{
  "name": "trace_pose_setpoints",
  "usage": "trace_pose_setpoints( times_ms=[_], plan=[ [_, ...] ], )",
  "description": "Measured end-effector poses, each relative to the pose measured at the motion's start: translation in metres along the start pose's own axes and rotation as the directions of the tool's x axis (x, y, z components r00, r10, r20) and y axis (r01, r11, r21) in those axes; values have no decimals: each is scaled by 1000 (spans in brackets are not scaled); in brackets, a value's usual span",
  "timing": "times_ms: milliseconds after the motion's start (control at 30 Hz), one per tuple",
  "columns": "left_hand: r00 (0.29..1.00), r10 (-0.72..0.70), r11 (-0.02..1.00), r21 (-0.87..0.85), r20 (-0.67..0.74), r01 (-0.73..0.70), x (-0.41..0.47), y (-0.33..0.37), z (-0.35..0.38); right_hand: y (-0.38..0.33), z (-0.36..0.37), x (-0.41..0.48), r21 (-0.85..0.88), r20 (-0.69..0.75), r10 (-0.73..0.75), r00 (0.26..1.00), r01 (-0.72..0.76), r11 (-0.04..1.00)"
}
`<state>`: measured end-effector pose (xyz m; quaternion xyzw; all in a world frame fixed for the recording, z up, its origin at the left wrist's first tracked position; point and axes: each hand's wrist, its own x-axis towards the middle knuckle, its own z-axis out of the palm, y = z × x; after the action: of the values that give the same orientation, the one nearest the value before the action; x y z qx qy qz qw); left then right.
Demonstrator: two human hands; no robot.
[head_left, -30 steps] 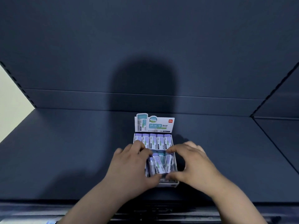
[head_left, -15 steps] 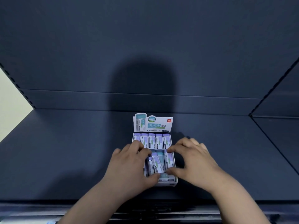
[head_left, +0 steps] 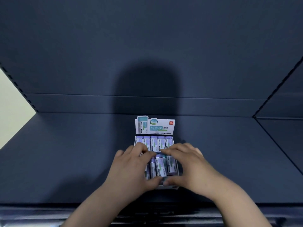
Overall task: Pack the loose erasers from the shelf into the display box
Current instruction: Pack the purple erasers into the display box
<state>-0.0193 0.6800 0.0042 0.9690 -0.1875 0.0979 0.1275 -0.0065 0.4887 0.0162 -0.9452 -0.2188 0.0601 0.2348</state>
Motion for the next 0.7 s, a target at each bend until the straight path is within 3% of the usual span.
trace_pose_setpoints(
  times_ms=[433,700],
  plan=[
    [993,56,997,55,-106,-51,-1,0,13,3,5,7,33,-23,-22,999,23,999],
    [991,5,1000,-11,-132,-7,-1,0,9,3,5,6,116,-169,21,985,-1,993]
  ],
)
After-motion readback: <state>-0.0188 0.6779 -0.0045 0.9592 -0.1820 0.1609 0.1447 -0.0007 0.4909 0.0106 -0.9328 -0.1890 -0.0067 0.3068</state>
